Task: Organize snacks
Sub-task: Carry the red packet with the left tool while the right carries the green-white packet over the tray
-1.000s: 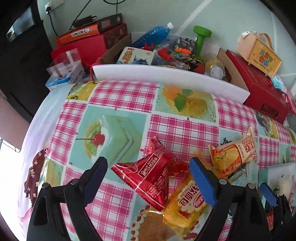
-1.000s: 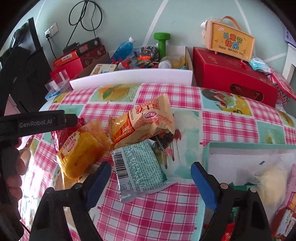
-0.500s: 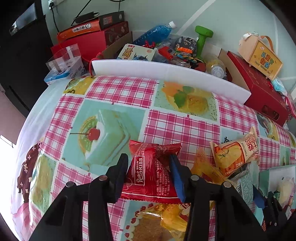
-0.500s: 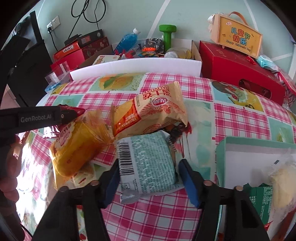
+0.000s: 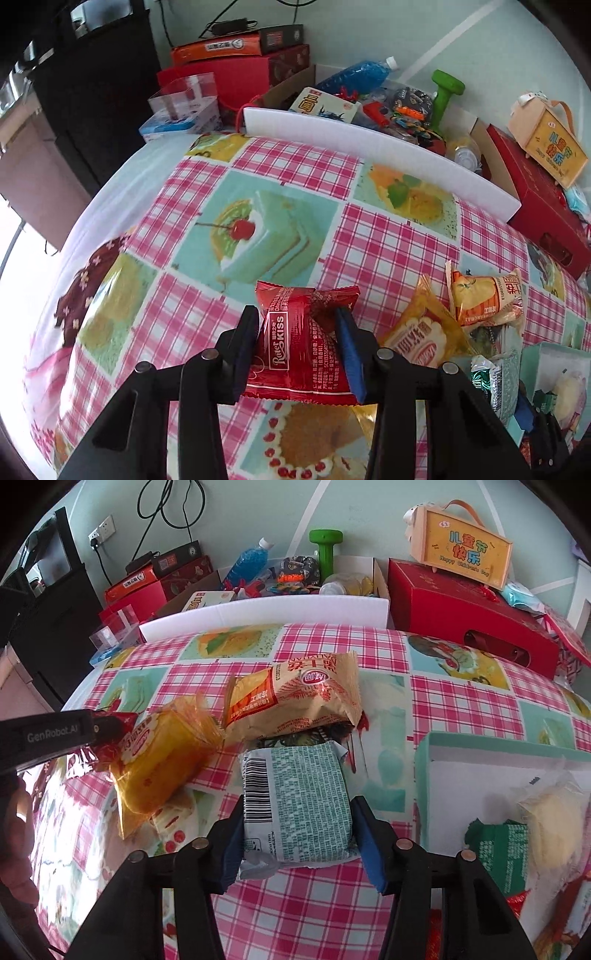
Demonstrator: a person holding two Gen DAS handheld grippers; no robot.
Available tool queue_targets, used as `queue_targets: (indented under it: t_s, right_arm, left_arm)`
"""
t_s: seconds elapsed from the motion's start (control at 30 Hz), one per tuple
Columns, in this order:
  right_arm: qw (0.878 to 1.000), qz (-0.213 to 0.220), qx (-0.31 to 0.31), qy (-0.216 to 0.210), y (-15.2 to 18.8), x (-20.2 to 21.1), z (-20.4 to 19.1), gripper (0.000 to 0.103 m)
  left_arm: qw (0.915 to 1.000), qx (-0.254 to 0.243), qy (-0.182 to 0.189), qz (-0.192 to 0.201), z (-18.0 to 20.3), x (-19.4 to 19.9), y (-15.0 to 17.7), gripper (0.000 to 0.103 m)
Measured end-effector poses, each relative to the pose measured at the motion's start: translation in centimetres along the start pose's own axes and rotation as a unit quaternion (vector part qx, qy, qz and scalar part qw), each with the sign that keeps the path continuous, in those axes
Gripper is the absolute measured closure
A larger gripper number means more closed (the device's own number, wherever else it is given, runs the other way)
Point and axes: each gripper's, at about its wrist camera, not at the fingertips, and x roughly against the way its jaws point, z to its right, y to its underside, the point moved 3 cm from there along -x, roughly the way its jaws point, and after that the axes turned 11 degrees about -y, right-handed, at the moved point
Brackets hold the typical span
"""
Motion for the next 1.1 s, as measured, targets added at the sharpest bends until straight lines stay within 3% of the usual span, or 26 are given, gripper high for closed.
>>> queue_targets:
  t_s: [0.33, 0.5, 0.8, 1.1]
  right_arm:
    - [1.000, 0.022, -0.005, 0.000, 0.6, 4.6, -0.4, 0.047]
    - [0.999, 0.039, -0.016, -0.004, 1.2, 6.8, -0.1, 0.047]
    - [0.996, 0.072, -0.049, 0.009, 2.2, 11.2, 2.4, 0.047]
    - [0.989, 0.093, -0.108, 0.040, 3.8, 14.9, 7.2, 0.046]
  left_arm:
    - [0.9981, 0.058, -0.008, 0.021, -2.0, 4.3, 2.4, 0.059]
    - [0.9960, 0.074, 0.048, 0.013, -1.3, 6.8, 3.4, 0.059]
    - [0.9936, 0.051, 0.096, 0.031, 2.2, 11.3, 5.5, 0.059]
    - [0.9890, -0.007, 0.138, 0.053, 7.4, 14.1, 7.7, 0.059]
